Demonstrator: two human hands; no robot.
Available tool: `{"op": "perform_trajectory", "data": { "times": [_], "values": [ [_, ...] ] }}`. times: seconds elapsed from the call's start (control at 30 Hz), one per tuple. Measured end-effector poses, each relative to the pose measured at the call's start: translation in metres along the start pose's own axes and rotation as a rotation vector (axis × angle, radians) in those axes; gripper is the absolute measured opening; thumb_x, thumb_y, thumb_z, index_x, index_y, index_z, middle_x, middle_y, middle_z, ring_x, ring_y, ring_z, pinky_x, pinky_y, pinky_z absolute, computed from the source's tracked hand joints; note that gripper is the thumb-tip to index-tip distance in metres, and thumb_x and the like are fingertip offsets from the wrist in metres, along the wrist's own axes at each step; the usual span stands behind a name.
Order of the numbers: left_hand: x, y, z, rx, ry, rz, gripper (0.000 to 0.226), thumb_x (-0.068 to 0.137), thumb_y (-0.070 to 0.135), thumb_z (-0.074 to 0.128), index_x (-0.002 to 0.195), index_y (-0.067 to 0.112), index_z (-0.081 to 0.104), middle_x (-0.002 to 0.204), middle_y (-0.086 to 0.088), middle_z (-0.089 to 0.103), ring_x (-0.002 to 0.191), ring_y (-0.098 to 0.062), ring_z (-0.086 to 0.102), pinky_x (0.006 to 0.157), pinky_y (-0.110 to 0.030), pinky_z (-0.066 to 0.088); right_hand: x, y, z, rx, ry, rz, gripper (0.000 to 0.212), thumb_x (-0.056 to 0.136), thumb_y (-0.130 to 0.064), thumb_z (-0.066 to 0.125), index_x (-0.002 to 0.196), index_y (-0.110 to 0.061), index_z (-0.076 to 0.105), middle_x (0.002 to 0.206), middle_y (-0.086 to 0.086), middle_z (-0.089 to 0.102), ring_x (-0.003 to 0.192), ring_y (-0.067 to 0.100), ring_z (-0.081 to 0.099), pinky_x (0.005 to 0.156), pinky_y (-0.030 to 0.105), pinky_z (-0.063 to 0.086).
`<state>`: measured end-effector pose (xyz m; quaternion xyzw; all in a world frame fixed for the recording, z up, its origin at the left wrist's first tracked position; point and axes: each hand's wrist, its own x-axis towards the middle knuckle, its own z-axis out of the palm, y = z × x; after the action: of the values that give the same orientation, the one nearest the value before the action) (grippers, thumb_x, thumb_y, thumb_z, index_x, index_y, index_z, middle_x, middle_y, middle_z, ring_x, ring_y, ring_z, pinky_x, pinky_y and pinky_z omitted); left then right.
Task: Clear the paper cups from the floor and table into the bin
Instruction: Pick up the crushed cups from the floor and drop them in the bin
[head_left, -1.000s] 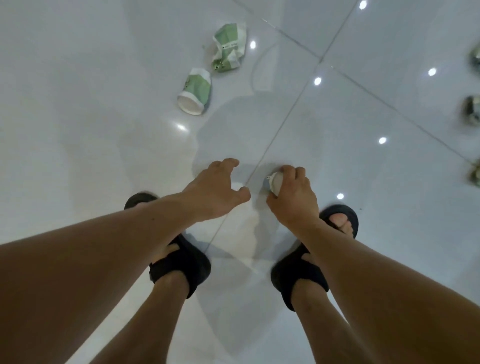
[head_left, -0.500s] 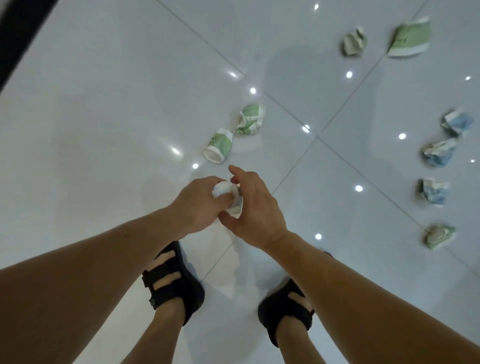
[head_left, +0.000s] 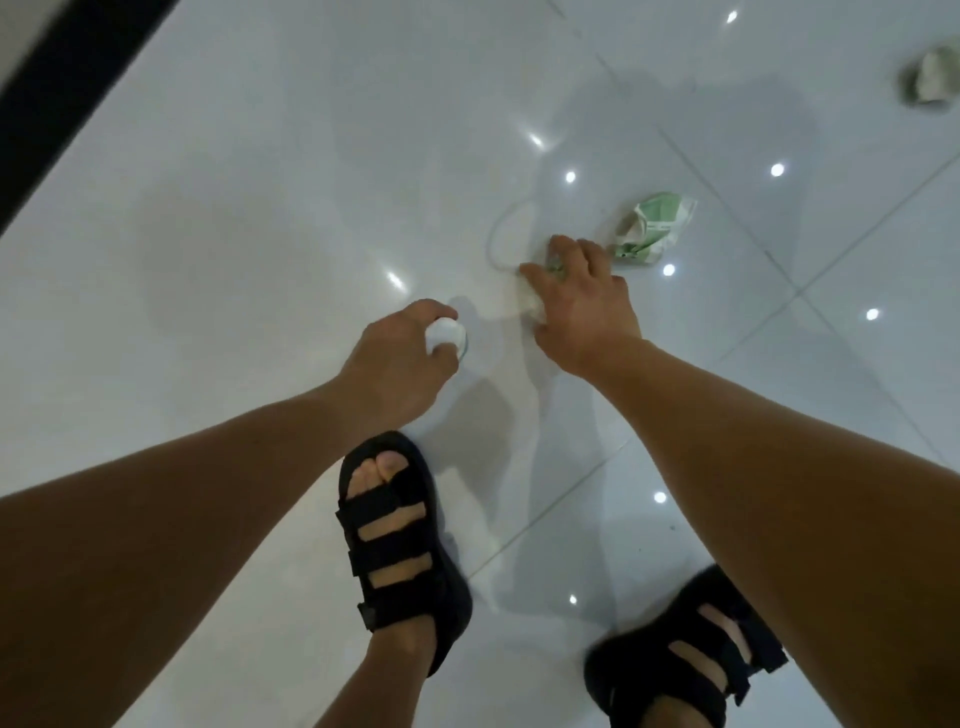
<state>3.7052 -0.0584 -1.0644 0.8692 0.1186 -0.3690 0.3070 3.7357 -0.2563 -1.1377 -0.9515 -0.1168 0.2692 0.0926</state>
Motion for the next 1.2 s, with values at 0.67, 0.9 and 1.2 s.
{"op": "perform_trajectory", "data": {
  "times": [0.67,0.9,1.2],
  "values": [
    [-0.166,0.201,-0.183,0.004,0.057,0.181,0.028,0.095,0.025,0.048,0.123,0.02,0.053,0.107,-0.004,0.062,0.085,-0.017,0.056,0.068,-0.024,0.043,-0.162,-0.048,-0.297,0.232,0.012,0.119,0.053,0.081,-0.036,0.068,0.132,-0.026,0.056,0.139,0.002,0.038,0.127,0.026,0.03,0.094,0.035,0.044],
    [-0.301,0.28,-0.284,-0.03,0.159,0.245,0.028,0.097,0.027,0.047,0.124,0.019,0.053,0.109,-0.005,0.062,0.091,-0.019,0.056,0.074,-0.027,0.043,-0.241,-0.107,-0.474,0.23,0.023,0.035,0.053,0.081,-0.033,0.067,0.132,-0.025,0.055,0.136,-0.001,0.039,0.125,0.023,0.03,0.09,0.025,0.033],
    [-0.477,0.281,-0.329,-0.099,0.335,0.126,0.032,0.095,0.026,0.048,0.126,0.02,0.052,0.115,-0.007,0.062,0.094,-0.02,0.055,0.076,-0.026,0.043,-0.343,-0.178,-0.586,0.2,0.053,-0.091,0.055,0.077,-0.033,0.07,0.129,-0.025,0.056,0.129,0.0,0.042,0.12,0.023,0.035,0.093,0.029,0.038]
  ]
}}
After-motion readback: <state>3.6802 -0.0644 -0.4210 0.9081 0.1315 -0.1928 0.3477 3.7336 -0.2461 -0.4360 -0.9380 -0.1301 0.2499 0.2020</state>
